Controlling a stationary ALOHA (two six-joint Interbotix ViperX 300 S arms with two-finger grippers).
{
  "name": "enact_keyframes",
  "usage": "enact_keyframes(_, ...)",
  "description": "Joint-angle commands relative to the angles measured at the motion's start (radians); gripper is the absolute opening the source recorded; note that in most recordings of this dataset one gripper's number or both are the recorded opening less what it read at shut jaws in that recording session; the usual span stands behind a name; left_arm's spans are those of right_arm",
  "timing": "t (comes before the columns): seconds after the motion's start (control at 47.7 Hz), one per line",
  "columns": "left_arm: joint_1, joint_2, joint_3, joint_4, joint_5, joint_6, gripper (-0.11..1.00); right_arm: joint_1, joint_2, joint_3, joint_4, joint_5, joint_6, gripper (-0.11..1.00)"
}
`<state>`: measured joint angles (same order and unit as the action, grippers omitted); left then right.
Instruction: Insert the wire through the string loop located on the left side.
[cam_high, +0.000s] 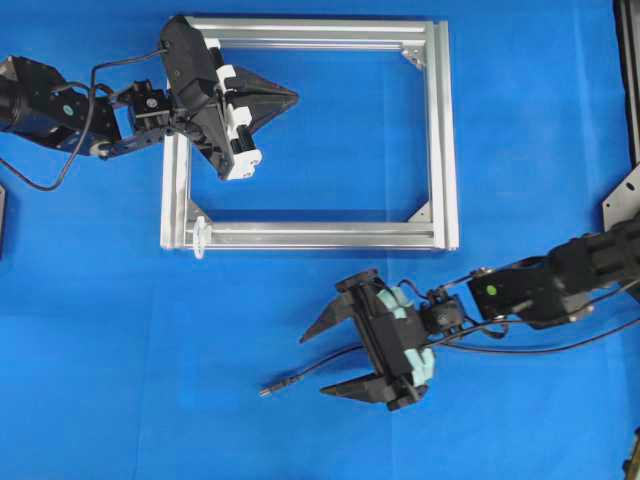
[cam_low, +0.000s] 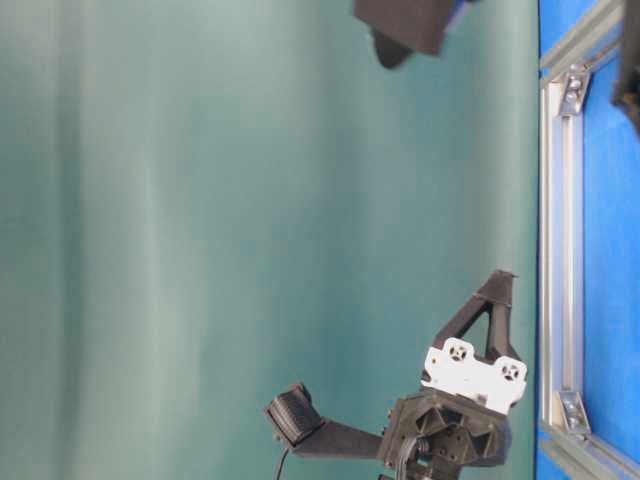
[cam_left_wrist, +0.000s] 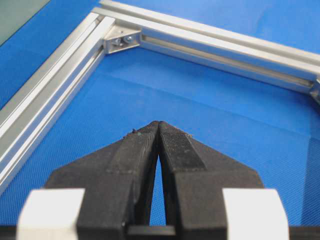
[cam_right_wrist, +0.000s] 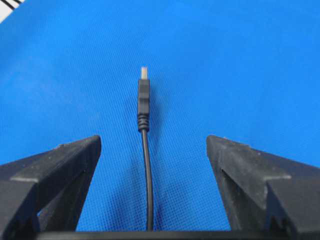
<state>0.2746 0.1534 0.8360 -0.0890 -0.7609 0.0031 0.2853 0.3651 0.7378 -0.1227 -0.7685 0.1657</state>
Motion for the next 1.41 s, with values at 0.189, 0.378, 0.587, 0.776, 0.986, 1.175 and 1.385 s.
enact_keyframes(0.189,0.002,-0.029,-0.006,0.003,-0.005,0.002,0.00,0.006,0.028,-0.038,0.002,-0.012,0.011,0.87)
enact_keyframes(0.378,0.002,-0.029,-0.003,0.003,-0.003,0.002,0.00,0.006,0.028,-0.038,0.002,-0.012,0.011,0.81)
enact_keyframes(0.587,0.002,-0.031,-0.002,0.003,-0.005,0.002,0.00,0.005,0.026,-0.035,0.002,-0.017,0.011,0.30)
enact_keyframes(0.776,0.002,-0.031,-0.003,0.003,-0.005,0.002,0.00,0.003,0.026,-0.029,0.000,-0.031,0.011,0.00)
enact_keyframes(0.986,0.002,-0.031,-0.002,0.003,-0.003,0.002,0.00,0.003,0.026,-0.031,-0.002,-0.026,0.009,0.00)
enact_keyframes(1.175,0.002,-0.031,-0.002,0.003,-0.003,0.002,0.00,0.003,0.000,-0.023,-0.003,-0.009,0.012,0.00)
enact_keyframes(1.385,0.002,-0.031,-0.005,0.003,-0.003,0.002,0.00,0.003,-0.095,0.003,-0.003,0.055,0.006,0.00)
